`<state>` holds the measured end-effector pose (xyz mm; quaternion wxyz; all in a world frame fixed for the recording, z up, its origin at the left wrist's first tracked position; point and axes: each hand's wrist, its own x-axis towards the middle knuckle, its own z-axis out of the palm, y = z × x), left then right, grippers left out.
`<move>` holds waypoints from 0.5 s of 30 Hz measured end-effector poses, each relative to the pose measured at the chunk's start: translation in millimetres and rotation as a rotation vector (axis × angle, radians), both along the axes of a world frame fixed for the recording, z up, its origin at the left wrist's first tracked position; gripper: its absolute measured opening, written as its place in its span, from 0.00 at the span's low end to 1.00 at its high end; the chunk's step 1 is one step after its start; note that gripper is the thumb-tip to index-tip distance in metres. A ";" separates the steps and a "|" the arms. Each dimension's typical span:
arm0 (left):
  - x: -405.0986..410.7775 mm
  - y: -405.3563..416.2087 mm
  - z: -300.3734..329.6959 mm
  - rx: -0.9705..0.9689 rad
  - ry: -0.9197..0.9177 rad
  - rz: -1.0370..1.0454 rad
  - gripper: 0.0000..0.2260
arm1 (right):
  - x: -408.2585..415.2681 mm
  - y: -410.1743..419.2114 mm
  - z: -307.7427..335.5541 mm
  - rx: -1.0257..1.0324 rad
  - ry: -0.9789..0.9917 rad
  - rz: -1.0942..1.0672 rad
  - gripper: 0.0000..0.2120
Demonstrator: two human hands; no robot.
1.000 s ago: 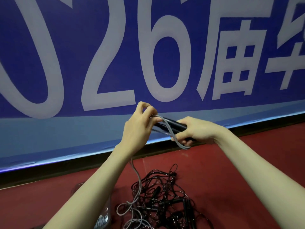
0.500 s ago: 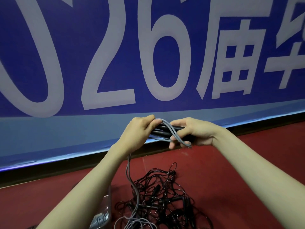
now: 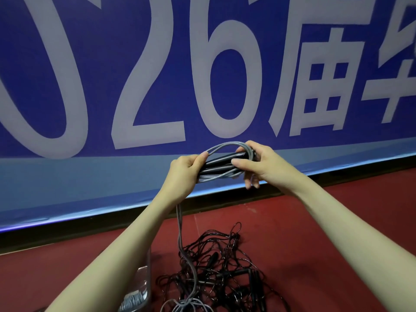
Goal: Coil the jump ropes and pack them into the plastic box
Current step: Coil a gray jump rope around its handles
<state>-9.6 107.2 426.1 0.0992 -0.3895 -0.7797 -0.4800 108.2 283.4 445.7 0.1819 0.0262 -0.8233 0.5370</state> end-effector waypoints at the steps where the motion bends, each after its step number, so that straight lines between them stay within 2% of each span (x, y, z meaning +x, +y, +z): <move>1: 1.2 0.0 -0.3 0.001 -0.017 -0.005 0.26 | -0.9 -0.9 -0.2 0.015 0.014 -0.030 0.09; 5: 6.3 -1.4 -1.2 0.010 -0.097 -0.032 0.27 | -1.5 -4.8 1.7 -0.058 0.035 -0.107 0.10; 9: 11.9 -14.0 3.7 0.021 -0.108 0.012 0.24 | 1.2 -13.7 2.5 -0.085 -0.003 -0.061 0.10; 15: 21.3 -50.7 13.2 0.044 -0.113 0.078 0.28 | 17.1 -57.2 18.4 -0.013 -0.025 -0.022 0.10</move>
